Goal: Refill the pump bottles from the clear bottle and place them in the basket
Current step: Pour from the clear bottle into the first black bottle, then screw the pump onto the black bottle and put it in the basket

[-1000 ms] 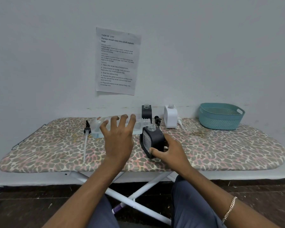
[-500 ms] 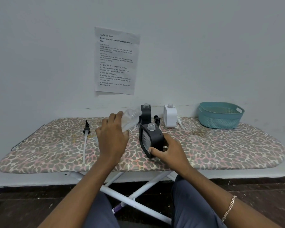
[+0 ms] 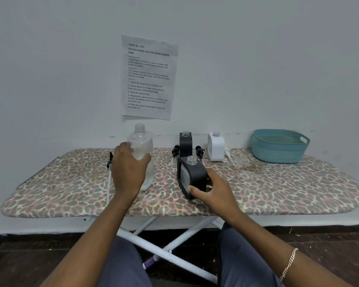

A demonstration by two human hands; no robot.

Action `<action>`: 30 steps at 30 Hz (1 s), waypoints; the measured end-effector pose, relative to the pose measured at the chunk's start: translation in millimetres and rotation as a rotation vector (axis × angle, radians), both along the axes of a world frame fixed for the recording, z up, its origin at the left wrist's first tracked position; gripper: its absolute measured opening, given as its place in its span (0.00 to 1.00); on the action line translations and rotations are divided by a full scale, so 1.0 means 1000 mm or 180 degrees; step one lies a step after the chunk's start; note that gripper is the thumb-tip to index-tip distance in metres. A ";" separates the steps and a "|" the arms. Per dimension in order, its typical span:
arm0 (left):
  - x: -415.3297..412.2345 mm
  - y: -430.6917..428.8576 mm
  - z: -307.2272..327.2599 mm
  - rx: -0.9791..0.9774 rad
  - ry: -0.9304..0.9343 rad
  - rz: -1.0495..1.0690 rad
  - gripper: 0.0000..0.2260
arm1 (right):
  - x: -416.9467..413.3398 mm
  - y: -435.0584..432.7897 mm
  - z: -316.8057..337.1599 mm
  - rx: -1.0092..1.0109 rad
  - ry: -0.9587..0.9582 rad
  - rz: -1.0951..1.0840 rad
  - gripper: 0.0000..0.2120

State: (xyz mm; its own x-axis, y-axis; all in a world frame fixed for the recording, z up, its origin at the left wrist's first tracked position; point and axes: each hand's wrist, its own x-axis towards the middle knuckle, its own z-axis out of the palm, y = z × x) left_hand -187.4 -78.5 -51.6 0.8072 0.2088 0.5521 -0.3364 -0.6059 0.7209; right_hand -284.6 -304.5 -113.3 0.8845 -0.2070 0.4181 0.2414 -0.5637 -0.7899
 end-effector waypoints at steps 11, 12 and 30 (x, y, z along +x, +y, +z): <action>0.006 0.003 -0.010 -0.0045 0.0061 -0.0026 0.28 | 0.002 0.012 -0.004 0.0111 -0.0079 0.0020 0.23; 0.007 0.003 -0.011 -0.0053 0.0054 -0.0040 0.28 | 0.002 0.013 -0.005 0.0116 -0.0089 0.0014 0.23; -0.042 -0.022 0.011 0.0078 -0.1714 -0.0219 0.29 | -0.001 0.027 -0.005 0.0103 -0.0070 -0.0192 0.26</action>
State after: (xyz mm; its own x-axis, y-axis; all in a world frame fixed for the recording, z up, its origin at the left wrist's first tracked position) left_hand -229.0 -100.5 -41.0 0.4201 0.1473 0.8955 -0.6938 -0.5839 0.4215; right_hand -285.5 -277.4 -117.9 0.8607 -0.2734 0.4294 0.2252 -0.5521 -0.8028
